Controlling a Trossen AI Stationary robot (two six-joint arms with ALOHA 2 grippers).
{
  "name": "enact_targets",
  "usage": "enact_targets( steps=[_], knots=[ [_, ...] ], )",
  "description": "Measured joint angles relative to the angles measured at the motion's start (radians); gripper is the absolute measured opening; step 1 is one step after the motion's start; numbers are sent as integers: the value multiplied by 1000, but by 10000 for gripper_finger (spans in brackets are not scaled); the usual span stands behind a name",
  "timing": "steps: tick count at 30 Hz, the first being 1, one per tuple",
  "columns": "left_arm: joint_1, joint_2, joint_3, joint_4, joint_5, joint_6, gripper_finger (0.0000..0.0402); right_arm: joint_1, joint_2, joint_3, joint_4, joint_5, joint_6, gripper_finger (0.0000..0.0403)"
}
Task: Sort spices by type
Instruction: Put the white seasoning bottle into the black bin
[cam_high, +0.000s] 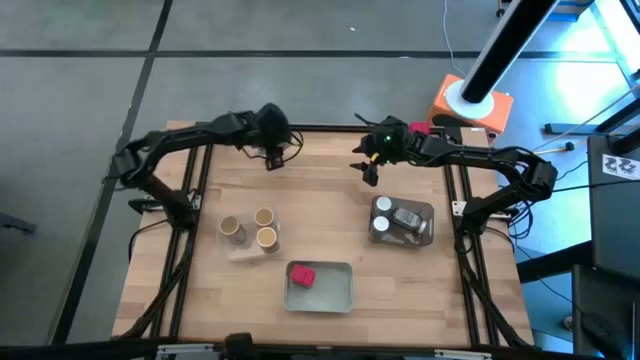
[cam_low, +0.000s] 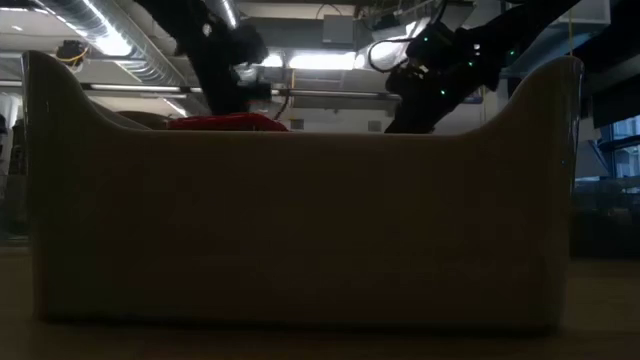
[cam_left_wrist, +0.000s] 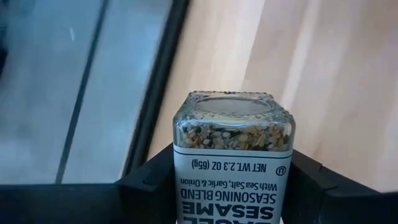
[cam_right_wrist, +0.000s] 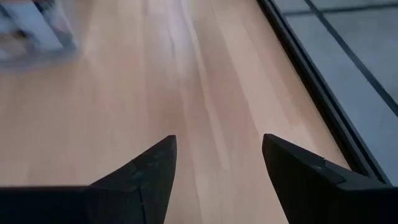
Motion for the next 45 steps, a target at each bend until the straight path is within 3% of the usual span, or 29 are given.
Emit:
enact_targets(
  steps=[3,10,16,23,29,35,39,45],
  knots=[
    [-43,-76,0,74,84,-56,179,0,0,0,53,-41,5,239],
    [-135,-164,-28,339,257,-92,179,1,28,0,245,-244,77,242],
    [-178,-171,-121,617,314,-148,179,2,111,0,439,-352,200,300],
    [-217,-167,-218,932,324,-228,179,64,164,0,623,-324,193,361],
    [-253,-157,-268,1131,323,-273,179,125,165,0,716,-164,116,367],
    [-296,-142,-269,1213,324,-274,179,157,164,0,799,-151,115,367],
    [-308,-138,-269,1220,319,-274,179,186,164,0,855,-150,104,354],
    [-308,-138,-269,1221,315,-272,179,197,164,3,868,-129,86,295]
  ],
)
